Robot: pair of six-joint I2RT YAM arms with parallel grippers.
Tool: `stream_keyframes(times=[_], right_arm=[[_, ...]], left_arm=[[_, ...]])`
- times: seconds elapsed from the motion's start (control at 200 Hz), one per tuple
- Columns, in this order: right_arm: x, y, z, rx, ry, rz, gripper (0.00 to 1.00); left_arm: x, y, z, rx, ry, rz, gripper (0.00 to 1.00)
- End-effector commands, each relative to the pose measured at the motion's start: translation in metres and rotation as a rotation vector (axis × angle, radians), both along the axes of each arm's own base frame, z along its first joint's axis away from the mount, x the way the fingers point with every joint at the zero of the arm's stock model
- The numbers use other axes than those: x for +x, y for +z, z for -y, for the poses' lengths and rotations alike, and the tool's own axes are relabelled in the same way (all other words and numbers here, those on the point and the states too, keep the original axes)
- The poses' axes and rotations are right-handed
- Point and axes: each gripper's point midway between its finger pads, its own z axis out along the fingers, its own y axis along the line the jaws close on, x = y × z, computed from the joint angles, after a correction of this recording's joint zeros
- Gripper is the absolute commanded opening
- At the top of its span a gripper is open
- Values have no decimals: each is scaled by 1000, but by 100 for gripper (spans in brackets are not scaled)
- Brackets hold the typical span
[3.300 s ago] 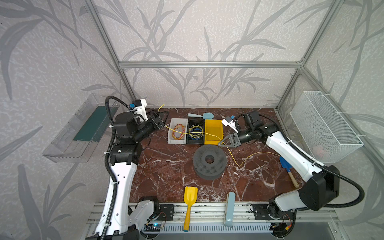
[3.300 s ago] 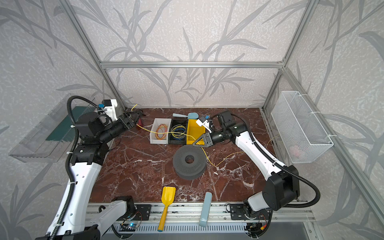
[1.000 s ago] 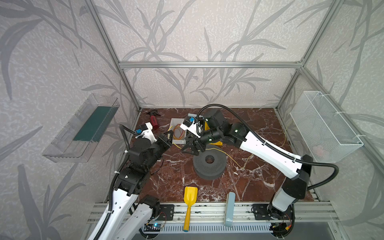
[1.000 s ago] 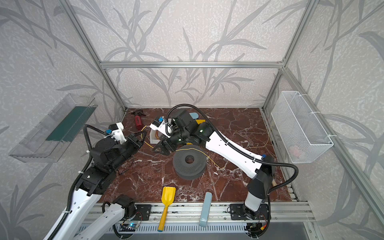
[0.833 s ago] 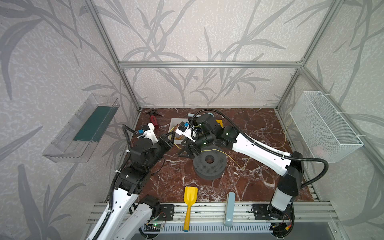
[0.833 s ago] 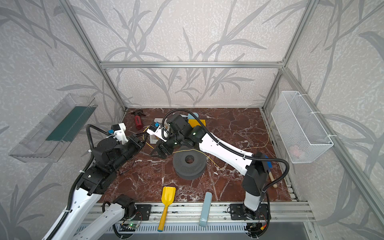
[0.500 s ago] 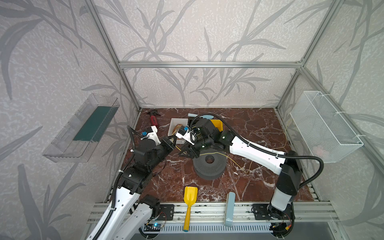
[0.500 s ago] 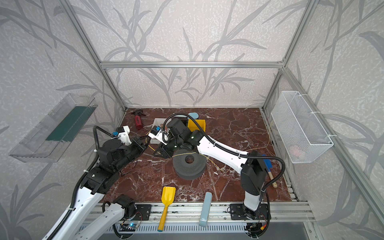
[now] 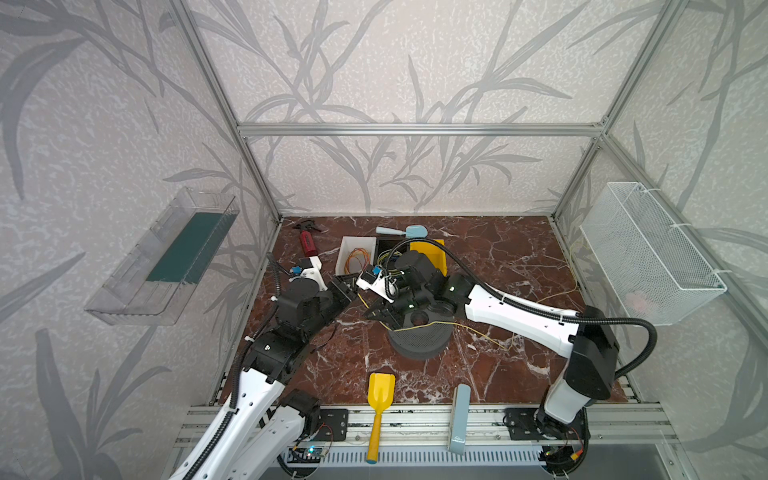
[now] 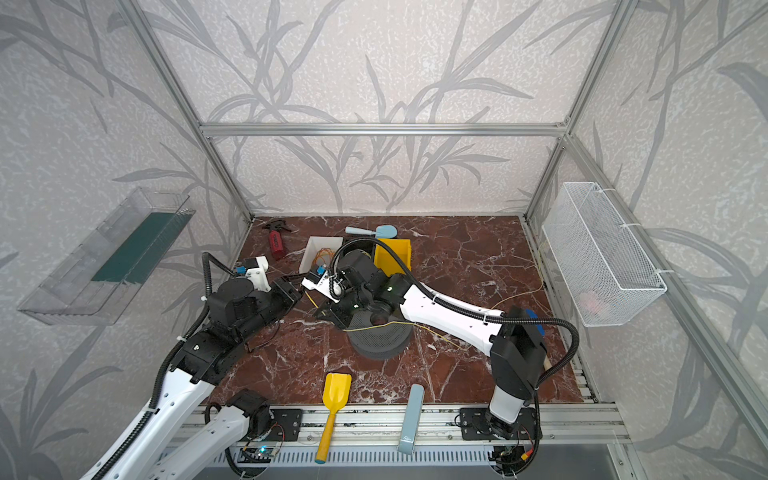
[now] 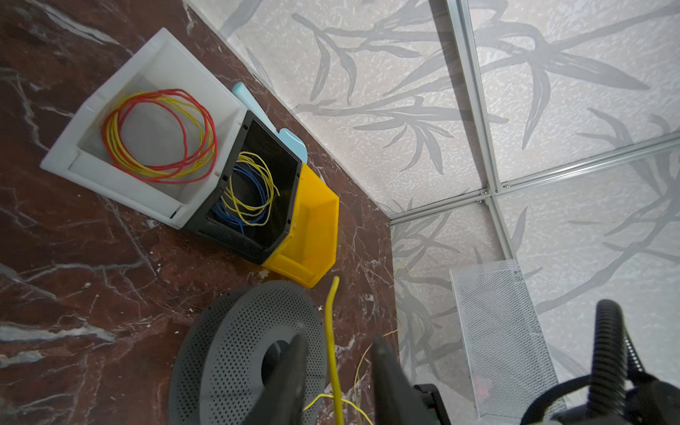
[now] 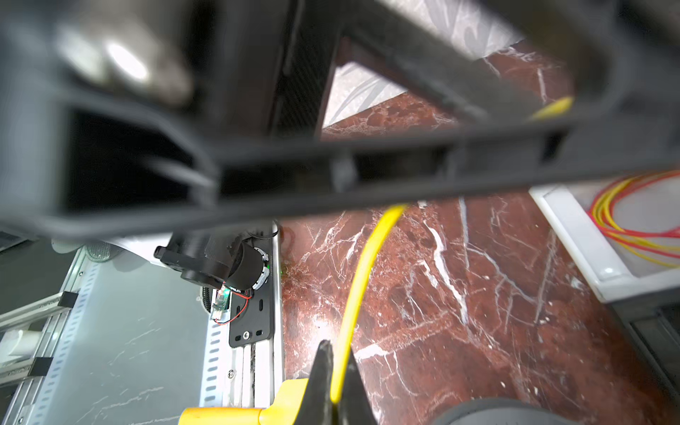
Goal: Wrap the cables
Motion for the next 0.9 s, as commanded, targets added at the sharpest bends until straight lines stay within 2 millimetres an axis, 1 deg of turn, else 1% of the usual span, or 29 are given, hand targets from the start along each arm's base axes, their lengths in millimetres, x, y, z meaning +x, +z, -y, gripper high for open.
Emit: stream_keyframes(times=[0.0, 0.08, 0.15, 0.21, 0.275, 0.36, 0.455, 0.5, 0.55, 0.6, 0.64, 0.75, 0.84, 0.895], right_arm=[[9, 14, 13, 4, -69, 18, 0], [18, 6, 24, -27, -116, -31, 0], [29, -3, 37, -37, -159, -102, 0], [37, -9, 51, -40, -192, -146, 0], [46, -12, 68, -38, -235, -169, 0], [53, -12, 87, -29, -269, -190, 0], [55, -5, 100, 0, -284, -202, 0], [54, -1, 104, 13, -279, -194, 0], [51, 1, 105, 22, -268, -180, 0], [49, 4, 105, 37, -256, -173, 0], [48, 6, 104, 48, -245, -166, 0], [49, 9, 102, 63, -238, -161, 0], [50, 11, 100, 79, -238, -162, 0], [49, 12, 100, 90, -235, -163, 0]], left_arm=[[-7, 8, -17, 102, 47, 17, 52], [-12, 17, -30, 166, 80, 54, 57], [-14, 26, -37, 213, 83, 62, 61], [-14, 29, -39, 244, 68, 48, 63], [-11, 25, -35, 247, 20, 12, 63], [-3, 3, -25, 161, -66, -73, 63], [3, -24, -1, 53, -193, -119, 61], [4, -40, 11, 5, -257, -150, 58], [5, -58, 22, -36, -306, -191, 55], [6, -70, 34, -78, -358, -203, 51], [7, -82, 38, -83, -374, -227, 49], [4, -116, 50, -48, -404, -295, 48], [-2, -138, 65, -41, -447, -333, 48], [-5, -148, 74, -40, -472, -344, 48]])
